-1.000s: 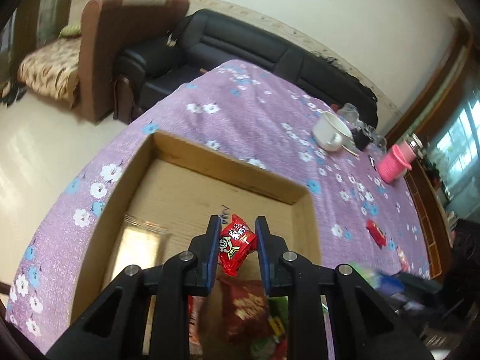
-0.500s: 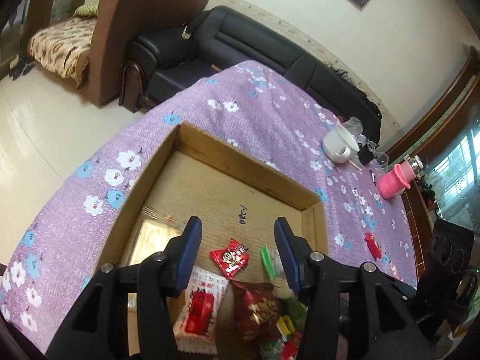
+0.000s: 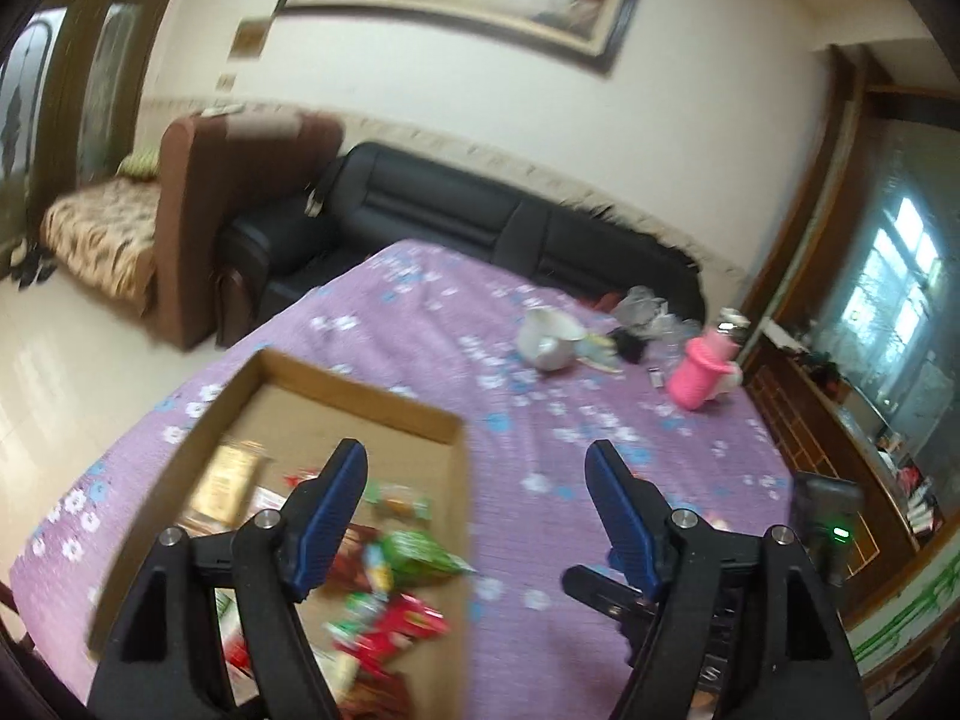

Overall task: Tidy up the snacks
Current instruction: 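Move both tools back over the table toward the remaining snacks, then grasp the pink cartoon candy bar with the right gripper while the left gripper grasps the red chocolate bar, then carry both candy bars into the cardboard tray and open both grippers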

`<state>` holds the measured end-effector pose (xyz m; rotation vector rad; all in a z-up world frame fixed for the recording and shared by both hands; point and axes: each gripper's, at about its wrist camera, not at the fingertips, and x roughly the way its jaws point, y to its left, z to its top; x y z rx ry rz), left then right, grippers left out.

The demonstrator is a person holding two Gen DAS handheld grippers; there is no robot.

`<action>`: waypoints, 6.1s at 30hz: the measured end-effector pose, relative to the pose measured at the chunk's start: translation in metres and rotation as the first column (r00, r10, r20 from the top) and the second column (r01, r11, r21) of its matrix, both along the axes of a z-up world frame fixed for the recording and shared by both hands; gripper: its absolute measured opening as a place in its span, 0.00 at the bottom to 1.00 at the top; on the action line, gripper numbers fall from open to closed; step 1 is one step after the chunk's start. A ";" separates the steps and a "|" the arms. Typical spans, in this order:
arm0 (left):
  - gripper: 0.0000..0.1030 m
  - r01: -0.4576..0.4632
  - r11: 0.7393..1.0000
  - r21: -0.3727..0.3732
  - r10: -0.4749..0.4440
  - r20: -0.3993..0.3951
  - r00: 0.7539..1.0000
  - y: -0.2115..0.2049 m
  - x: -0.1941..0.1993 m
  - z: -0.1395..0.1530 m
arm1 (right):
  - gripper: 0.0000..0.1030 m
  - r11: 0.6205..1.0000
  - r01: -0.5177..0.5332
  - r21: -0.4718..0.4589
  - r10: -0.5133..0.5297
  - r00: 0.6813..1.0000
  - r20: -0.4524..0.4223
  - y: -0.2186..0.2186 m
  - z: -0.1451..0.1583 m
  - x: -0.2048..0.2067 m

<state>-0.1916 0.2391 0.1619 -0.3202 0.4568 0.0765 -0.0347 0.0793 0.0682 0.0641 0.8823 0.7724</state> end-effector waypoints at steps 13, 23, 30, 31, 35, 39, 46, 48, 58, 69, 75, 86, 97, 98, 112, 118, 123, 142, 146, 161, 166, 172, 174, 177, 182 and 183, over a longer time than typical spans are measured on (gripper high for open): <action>0.75 0.093 0.966 0.241 -0.050 -0.177 0.983 -0.101 0.004 -0.031 | 0.61 0.979 0.203 0.013 -0.202 0.978 -0.042 -0.117 -0.019 0.000; 0.75 0.188 0.953 0.236 -0.121 -0.270 0.955 -0.132 0.017 -0.054 | 0.61 0.959 0.282 0.021 -0.280 0.956 -0.084 -0.158 -0.035 0.013; 0.75 0.217 0.953 0.210 -0.143 -0.317 0.938 -0.137 0.030 -0.067 | 0.61 0.957 0.291 0.017 -0.288 0.953 -0.098 -0.165 -0.042 0.021; 0.75 0.218 0.954 0.207 -0.144 -0.321 0.936 -0.137 0.032 -0.069 | 0.61 0.957 0.291 0.016 -0.288 0.952 -0.099 -0.165 -0.043 0.021; 0.75 0.229 0.956 0.184 -0.157 -0.340 0.927 -0.137 0.037 -0.077 | 0.61 0.957 0.291 0.011 -0.288 0.952 -0.106 -0.165 -0.046 0.025; 0.76 0.246 0.958 0.149 -0.178 -0.367 0.913 -0.137 0.044 -0.091 | 0.61 0.955 0.296 0.002 -0.294 0.951 -0.100 -0.167 -0.044 0.033; 0.75 0.271 0.962 0.028 -0.233 -0.433 0.871 -0.134 0.059 -0.122 | 0.61 0.945 0.325 -0.043 -0.326 0.944 -0.048 -0.165 -0.031 0.077; 0.75 0.270 0.963 0.009 -0.238 -0.444 0.864 -0.133 0.061 -0.129 | 0.61 0.948 0.301 -0.107 -0.304 0.952 -0.019 -0.147 -0.030 0.103; 0.90 0.303 0.953 -0.003 -0.277 -0.412 0.868 -0.137 0.055 -0.129 | 0.57 0.926 0.228 -0.301 -0.240 0.971 -0.002 -0.087 -0.051 0.164; 0.99 0.348 0.937 -0.021 -0.325 -0.416 0.849 -0.140 0.053 -0.130 | 0.25 0.969 0.067 -0.238 -0.105 0.983 -0.151 -0.078 -0.055 0.101; 1.00 0.355 0.933 -0.053 -0.346 -0.397 0.850 -0.135 0.052 -0.129 | 0.43 1.000 0.027 0.004 -0.025 0.951 -0.308 -0.107 -0.040 0.073; 1.00 0.371 0.928 0.017 -0.327 -0.440 0.836 -0.147 0.056 -0.131 | 0.61 0.932 0.340 -0.122 -0.342 0.940 0.009 -0.229 0.001 0.060; 0.98 0.682 0.729 -0.053 -0.622 -0.468 0.628 -0.174 0.026 -0.114 | 0.61 0.920 0.392 -0.007 -0.392 0.918 -0.055 -0.243 -0.024 0.062; 0.98 0.695 0.715 -0.069 -0.648 -0.438 0.623 -0.171 0.022 -0.108 | 0.61 0.916 0.401 -0.018 -0.401 0.915 -0.042 -0.243 -0.023 0.062; 0.97 0.316 0.916 -0.248 -0.392 -0.385 0.835 -0.088 0.076 -0.103 | 0.60 0.898 0.405 -0.171 -0.409 0.912 0.011 -0.241 -0.052 0.085; 0.97 0.358 0.927 -0.110 -0.372 -0.384 0.845 -0.117 0.101 -0.103 | 0.28 0.915 0.350 -0.202 -0.350 0.936 0.037 -0.226 -0.056 0.089; 0.94 0.459 0.888 -0.035 -0.430 -0.422 0.798 -0.141 0.130 -0.110 | 0.28 0.927 0.333 -0.170 -0.335 0.942 0.018 -0.231 -0.058 0.086; 0.67 0.723 0.646 0.244 -0.546 -0.515 0.661 -0.200 0.106 -0.126 | 0.28 0.936 0.343 -0.082 -0.347 0.937 -0.047 -0.244 -0.060 0.087; 0.21 0.728 0.652 0.210 -0.553 -0.526 0.646 -0.201 0.106 -0.127 | 0.29 0.937 0.341 -0.072 -0.345 0.937 -0.049 -0.246 -0.060 0.087; 0.17 0.478 0.877 -0.042 -0.466 -0.316 0.827 -0.081 0.065 -0.078 | 0.26 0.930 0.366 -0.035 -0.365 0.931 0.018 -0.241 -0.041 0.066; 0.17 0.328 0.944 -0.039 -0.326 -0.263 0.908 -0.008 0.054 -0.051 | 0.26 0.955 0.291 0.049 -0.293 0.956 0.027 -0.215 -0.004 0.044; 0.17 0.149 0.984 -0.100 -0.170 -0.246 0.954 0.072 0.054 -0.045 | 0.27 0.993 0.093 0.067 -0.095 0.995 0.034 -0.120 0.034 0.029; 0.17 0.101 0.987 -0.122 -0.130 -0.256 0.958 0.092 0.059 -0.050 | 0.27 0.995 0.066 0.069 -0.068 0.997 0.027 -0.104 0.036 0.028; 0.17 0.040 0.990 -0.135 -0.077 -0.280 0.957 0.116 0.067 -0.058 | 0.27 0.998 -0.009 0.063 0.009 1.000 0.002 -0.054 0.036 0.027; 0.17 -0.019 0.986 -0.164 -0.035 -0.318 0.947 0.140 0.081 -0.072 | 0.27 0.995 -0.097 0.025 0.099 0.993 -0.064 0.024 0.017 0.033; 0.17 -0.032 0.984 -0.174 -0.028 -0.332 0.943 0.144 0.085 -0.076 | 0.27 0.994 -0.109 0.019 0.110 0.991 -0.079 0.036 0.011 0.036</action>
